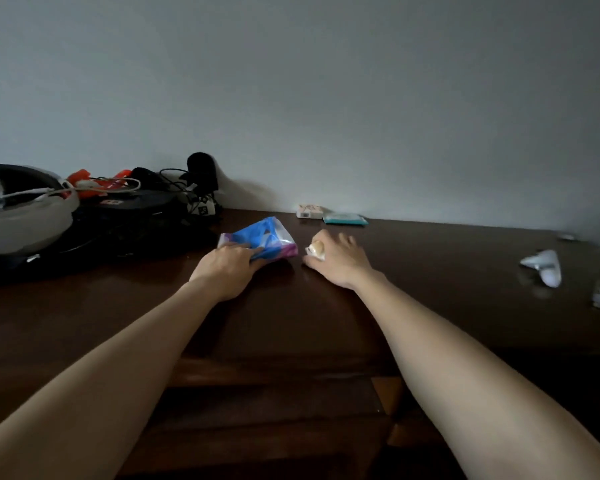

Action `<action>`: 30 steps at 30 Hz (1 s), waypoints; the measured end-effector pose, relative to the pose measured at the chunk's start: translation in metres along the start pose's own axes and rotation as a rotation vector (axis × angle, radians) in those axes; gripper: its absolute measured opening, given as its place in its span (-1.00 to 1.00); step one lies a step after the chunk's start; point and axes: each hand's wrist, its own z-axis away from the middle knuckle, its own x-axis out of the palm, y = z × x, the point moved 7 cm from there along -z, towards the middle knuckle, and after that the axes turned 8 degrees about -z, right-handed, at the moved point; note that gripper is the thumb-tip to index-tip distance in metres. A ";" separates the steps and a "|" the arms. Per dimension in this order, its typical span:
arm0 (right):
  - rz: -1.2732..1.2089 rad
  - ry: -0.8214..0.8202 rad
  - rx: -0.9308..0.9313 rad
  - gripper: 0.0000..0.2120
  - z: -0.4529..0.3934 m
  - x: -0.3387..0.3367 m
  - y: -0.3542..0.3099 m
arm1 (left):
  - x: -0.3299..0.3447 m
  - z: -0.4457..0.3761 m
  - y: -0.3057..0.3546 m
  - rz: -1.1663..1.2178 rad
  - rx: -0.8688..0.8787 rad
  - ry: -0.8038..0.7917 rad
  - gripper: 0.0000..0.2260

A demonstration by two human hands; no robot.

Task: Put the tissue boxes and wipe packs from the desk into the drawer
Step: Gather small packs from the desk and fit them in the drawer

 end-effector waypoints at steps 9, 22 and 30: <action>-0.152 0.114 -0.269 -0.65 0.162 -0.040 -0.037 | -0.026 0.093 0.020 0.004 -0.001 0.013 -0.59; -0.653 0.136 -0.259 -0.59 0.337 0.111 -0.011 | 0.061 0.369 0.029 0.121 0.266 0.407 -0.66; -0.544 -0.490 0.161 -0.56 0.389 0.281 0.031 | 0.213 0.441 -0.038 0.077 0.057 -0.088 -0.55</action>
